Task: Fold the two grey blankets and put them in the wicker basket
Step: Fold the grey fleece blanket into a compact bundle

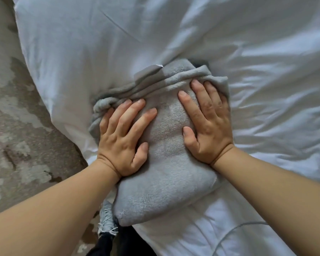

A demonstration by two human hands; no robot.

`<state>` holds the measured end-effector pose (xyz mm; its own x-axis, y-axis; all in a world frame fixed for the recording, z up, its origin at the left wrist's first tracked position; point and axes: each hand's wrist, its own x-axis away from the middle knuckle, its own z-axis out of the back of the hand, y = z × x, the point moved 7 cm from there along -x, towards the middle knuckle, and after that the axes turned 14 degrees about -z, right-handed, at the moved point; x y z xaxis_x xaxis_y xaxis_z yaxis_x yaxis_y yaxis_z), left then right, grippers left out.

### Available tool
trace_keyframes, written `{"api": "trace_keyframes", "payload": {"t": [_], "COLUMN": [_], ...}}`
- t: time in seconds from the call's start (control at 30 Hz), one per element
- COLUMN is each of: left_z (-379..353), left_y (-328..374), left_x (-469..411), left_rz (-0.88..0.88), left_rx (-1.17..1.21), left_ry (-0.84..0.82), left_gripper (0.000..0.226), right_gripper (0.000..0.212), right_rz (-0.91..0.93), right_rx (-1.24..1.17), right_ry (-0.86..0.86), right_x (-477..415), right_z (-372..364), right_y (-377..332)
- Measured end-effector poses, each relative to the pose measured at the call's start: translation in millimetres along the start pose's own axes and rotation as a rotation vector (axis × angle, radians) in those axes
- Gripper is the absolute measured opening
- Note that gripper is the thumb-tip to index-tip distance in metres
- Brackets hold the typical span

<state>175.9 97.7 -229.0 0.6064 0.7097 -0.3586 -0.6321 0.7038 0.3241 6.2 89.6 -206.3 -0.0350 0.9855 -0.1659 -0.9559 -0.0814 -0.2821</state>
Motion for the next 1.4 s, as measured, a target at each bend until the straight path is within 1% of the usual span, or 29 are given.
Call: {"api": "trace_keyframes", "payload": {"t": [0.2,0.27,0.33,0.43,0.53,0.6,0.63,0.7,0.73,0.8,0.83,0.87,0.93,1.03,1.1,1.2,1.27,1.4], "left_z": [-17,-15,-4,20,47,65,74,92,100,114,116,114,102,74,55,42,38,22], "left_y": [-6,-6,-2,4,9,13,15,24,30,46,57,71,101,131,124,95,79,62], "left_x": [6,4,1,-11,-26,-38,-45,-65,-78,-105,-117,-125,-134,-133,-127,-124,-126,-129], "left_rz": [-0.02,-0.016,0.012,0.084,0.114,0.117,0.11,0.08,0.053,-0.021,-0.062,-0.113,-0.26,-0.481,-0.532,-0.567,-0.601,-0.694], "left_rx": [-0.009,-0.024,-0.008,0.069,0.12,0.127,0.112,0.084,0.073,0.036,0.027,0.029,0.05,0.062,0.047,0.045,0.072,0.128], "left_ry": [0.043,0.017,-0.041,-0.216,-0.494,-0.668,-0.724,-0.734,-0.691,-0.553,-0.5,-0.488,-0.544,-0.691,-0.764,-0.786,-0.775,-0.735], "left_gripper": [0.055,0.055,0.056,0.06,0.062,0.062,0.061,0.052,0.049,0.04,0.038,0.042,0.046,0.053,0.056,0.057,0.059,0.065], "right_gripper": [0.057,0.057,0.059,0.061,0.06,0.061,0.062,0.064,0.065,0.065,0.065,0.065,0.063,0.061,0.062,0.065,0.065,0.06], "right_rz": [0.046,0.041,0.005,-0.085,-0.186,-0.267,-0.311,-0.441,-0.515,-0.675,-0.768,-0.866,-1.038,-1.228,-1.336,-1.447,-1.493,-1.564], "right_rx": [-0.024,-0.023,-0.017,0.022,0.016,-0.003,-0.019,-0.056,-0.063,-0.065,-0.069,-0.069,-0.055,-0.064,-0.127,-0.203,-0.181,-0.097], "right_ry": [0.034,0.026,-0.019,-0.181,-0.365,-0.421,-0.427,-0.413,-0.4,-0.354,-0.329,-0.306,-0.247,-0.187,-0.161,-0.089,-0.043,0.119], "right_x": [-1,-3,-4,-8,-12,-10,-6,3,8,21,29,38,58,83,96,105,106,105], "right_z": [-23,-23,-14,8,38,63,76,100,110,125,132,138,148,146,133,110,93,72], "right_y": [11,11,7,-2,-15,-23,-26,-21,-16,-2,4,8,8,-5,-17,-35,-44,-46]}}
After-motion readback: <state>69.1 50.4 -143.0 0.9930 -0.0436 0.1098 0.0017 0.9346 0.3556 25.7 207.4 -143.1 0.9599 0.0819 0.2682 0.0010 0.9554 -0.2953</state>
